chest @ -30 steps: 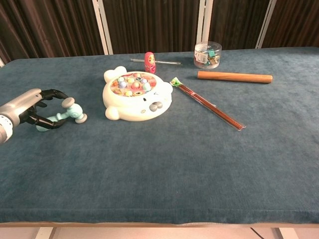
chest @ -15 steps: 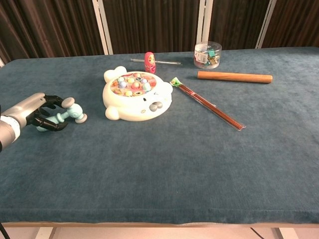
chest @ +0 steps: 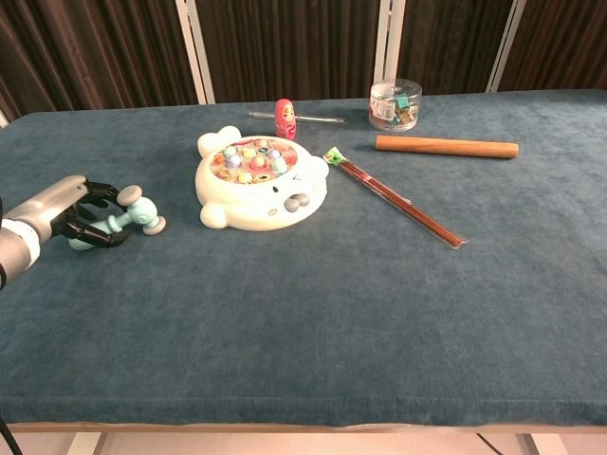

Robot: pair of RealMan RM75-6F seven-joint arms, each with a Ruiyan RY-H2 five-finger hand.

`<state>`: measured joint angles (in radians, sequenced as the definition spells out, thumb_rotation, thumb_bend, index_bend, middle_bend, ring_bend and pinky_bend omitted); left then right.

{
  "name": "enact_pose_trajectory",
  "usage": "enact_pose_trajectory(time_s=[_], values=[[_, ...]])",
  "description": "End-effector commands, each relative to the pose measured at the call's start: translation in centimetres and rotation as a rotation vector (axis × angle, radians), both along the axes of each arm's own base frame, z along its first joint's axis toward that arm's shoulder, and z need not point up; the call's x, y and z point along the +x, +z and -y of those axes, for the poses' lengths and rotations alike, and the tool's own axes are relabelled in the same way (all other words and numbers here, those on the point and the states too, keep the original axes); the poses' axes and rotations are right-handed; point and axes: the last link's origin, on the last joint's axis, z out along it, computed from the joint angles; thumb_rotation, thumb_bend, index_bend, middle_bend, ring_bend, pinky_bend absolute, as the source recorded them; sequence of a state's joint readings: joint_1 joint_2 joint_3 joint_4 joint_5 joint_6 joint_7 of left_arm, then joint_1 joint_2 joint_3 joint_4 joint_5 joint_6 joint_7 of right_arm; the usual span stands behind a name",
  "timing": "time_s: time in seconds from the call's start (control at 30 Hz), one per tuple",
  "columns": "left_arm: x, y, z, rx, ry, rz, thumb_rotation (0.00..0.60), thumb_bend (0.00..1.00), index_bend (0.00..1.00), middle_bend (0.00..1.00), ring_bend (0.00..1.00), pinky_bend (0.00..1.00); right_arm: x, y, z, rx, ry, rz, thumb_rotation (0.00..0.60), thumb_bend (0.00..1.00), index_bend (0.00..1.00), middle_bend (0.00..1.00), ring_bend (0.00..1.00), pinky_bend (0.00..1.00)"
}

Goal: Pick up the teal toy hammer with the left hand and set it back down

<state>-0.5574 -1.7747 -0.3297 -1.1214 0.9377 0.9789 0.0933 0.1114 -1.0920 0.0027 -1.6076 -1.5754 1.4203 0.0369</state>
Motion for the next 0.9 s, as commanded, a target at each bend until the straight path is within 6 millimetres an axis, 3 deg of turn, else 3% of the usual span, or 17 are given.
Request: enact_pose_trajectory(time_s=[0.03,0.53,0.9], values=[[-0.05,0.02,-0.01,-0.005,0.002,-0.003,0.600,0.37,0.42,0.22,0.16,0.22,0.01,0.06,-0.07,-0.002,0.001,0.002,0.600,0.27,0.00,0.00,0.00,0.00],[-0.06,-0.10,-0.19,-0.019,0.008,0.000,0.600,0.41,0.49,0.24,0.16,0.22,-0.04,0.16,-0.01,-0.004,-0.002,0.003,0.600,0.27,0.00,0.00,0.00,0.00],[0.02,-0.16,-0.09,-0.033,0.012,0.007,0.600,0.54,0.51,0.26,0.17,0.22,-0.03,0.13,-0.06,-0.002,-0.001,0.005,0.600,0.27,0.00,0.00,0.00,0.00]])
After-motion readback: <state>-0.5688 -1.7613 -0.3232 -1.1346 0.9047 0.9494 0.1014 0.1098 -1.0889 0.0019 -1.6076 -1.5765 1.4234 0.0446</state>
